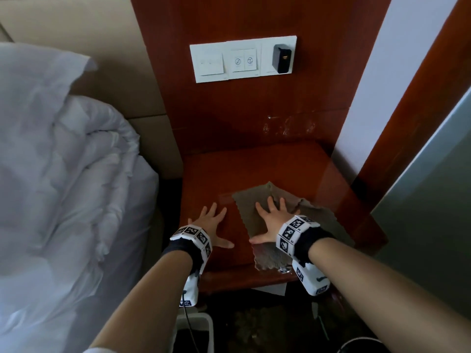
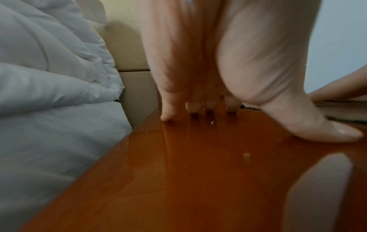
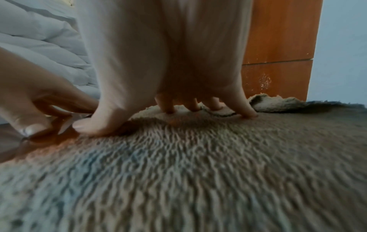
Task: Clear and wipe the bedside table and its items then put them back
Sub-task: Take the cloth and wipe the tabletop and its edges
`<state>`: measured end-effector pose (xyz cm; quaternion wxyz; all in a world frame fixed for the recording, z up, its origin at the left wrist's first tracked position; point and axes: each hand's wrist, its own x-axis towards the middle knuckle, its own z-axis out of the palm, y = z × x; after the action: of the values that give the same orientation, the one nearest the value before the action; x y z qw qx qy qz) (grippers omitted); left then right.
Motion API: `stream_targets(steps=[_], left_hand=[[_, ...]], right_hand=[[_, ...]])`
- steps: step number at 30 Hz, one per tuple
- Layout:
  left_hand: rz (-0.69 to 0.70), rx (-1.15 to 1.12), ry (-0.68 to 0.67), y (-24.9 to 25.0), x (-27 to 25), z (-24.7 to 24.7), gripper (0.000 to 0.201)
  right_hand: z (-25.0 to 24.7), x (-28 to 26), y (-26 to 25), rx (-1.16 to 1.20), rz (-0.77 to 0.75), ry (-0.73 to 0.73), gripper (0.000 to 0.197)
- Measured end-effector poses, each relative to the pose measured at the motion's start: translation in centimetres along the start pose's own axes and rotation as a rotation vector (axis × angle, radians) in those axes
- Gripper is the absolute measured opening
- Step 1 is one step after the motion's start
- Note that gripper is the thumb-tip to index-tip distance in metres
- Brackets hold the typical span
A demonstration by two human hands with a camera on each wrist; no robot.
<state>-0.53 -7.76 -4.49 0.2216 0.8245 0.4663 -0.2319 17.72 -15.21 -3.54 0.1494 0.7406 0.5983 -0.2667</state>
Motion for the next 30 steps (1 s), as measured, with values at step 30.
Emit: stream_targets(steps=[30], left_hand=[[-0.088,-0.066,0.001,-3.0,9.2,-7.5,0.114]], right_hand=[[-8.0,14.1,-0.3,-0.007,-0.051,0.093,0.104]])
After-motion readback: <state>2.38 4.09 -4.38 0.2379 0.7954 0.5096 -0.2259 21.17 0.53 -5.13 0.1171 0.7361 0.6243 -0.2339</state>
